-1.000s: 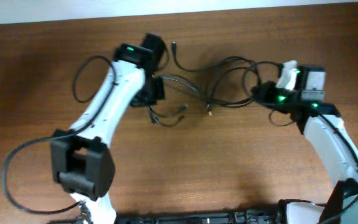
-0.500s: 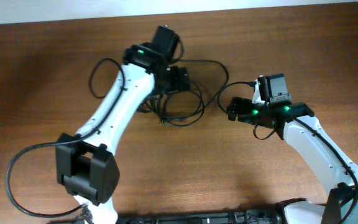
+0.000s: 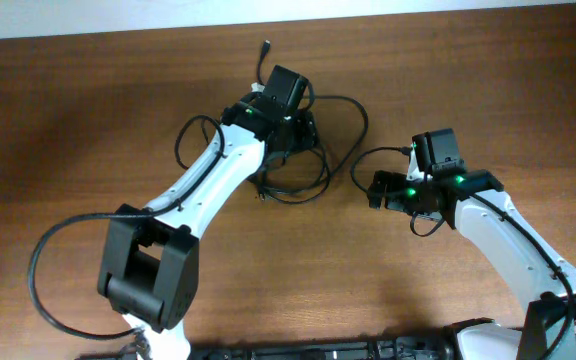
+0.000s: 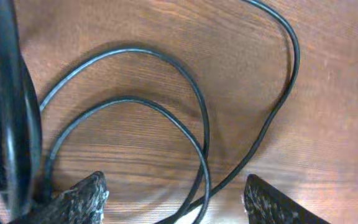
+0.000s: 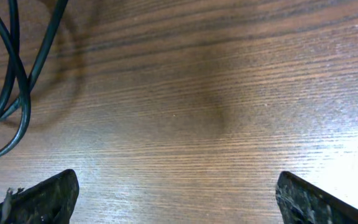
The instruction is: Untangle cables
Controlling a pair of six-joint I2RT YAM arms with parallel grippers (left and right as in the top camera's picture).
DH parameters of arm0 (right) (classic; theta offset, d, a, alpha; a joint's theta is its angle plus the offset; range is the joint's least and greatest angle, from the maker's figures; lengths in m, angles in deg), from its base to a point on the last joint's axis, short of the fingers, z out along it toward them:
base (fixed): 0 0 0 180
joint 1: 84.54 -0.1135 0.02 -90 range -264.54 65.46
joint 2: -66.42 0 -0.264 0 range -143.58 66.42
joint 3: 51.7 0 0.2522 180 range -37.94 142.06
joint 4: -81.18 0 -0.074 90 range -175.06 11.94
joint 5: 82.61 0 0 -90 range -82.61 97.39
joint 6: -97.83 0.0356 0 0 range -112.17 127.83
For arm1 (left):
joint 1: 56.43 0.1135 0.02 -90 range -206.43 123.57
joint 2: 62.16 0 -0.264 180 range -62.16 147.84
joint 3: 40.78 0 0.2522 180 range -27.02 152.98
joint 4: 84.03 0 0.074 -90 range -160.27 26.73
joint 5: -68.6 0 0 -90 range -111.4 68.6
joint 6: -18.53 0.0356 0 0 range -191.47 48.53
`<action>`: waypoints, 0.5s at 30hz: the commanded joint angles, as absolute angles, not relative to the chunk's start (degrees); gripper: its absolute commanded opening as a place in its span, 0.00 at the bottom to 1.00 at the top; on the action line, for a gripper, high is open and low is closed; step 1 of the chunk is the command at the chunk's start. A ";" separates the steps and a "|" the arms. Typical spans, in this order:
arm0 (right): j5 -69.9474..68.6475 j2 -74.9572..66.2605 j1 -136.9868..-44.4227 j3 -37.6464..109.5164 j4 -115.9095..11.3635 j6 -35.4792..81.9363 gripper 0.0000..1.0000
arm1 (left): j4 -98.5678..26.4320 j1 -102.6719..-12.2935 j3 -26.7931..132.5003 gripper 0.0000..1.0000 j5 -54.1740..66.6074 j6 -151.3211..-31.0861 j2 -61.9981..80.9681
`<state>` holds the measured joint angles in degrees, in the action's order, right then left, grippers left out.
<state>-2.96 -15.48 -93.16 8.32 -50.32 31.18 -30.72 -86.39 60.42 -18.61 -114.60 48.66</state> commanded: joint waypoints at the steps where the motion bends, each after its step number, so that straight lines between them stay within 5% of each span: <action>1: -2.26 -14.68 -93.54 7.95 -50.05 30.75 0.99 | -30.92 -86.45 60.00 0.65 -12.65 -122.47 54.54; 3: -2.23 -14.68 -93.54 7.95 -50.08 30.75 0.99 | -30.79 -86.30 60.39 0.67 -11.79 -108.18 54.87; 4: -2.21 -14.68 -93.54 7.95 -50.10 30.75 0.99 | -28.58 -85.71 62.65 0.77 -10.02 -93.03 53.41; 7: -2.21 -14.68 -93.54 7.95 -50.08 30.75 0.99 | -20.34 -84.03 65.88 0.96 -12.93 -79.48 48.27; 11: -2.19 -14.68 -93.54 7.95 -50.64 30.75 0.99 | -0.47 -84.73 63.17 0.77 -15.60 -51.43 46.67; 15: -2.21 -14.68 -93.54 7.93 -51.69 30.75 0.99 | -8.93 -86.65 52.00 0.68 -4.45 -35.54 46.74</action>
<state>-2.96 -15.46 -93.16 8.21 -51.52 31.16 -7.82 -85.71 55.37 -10.31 -45.36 47.00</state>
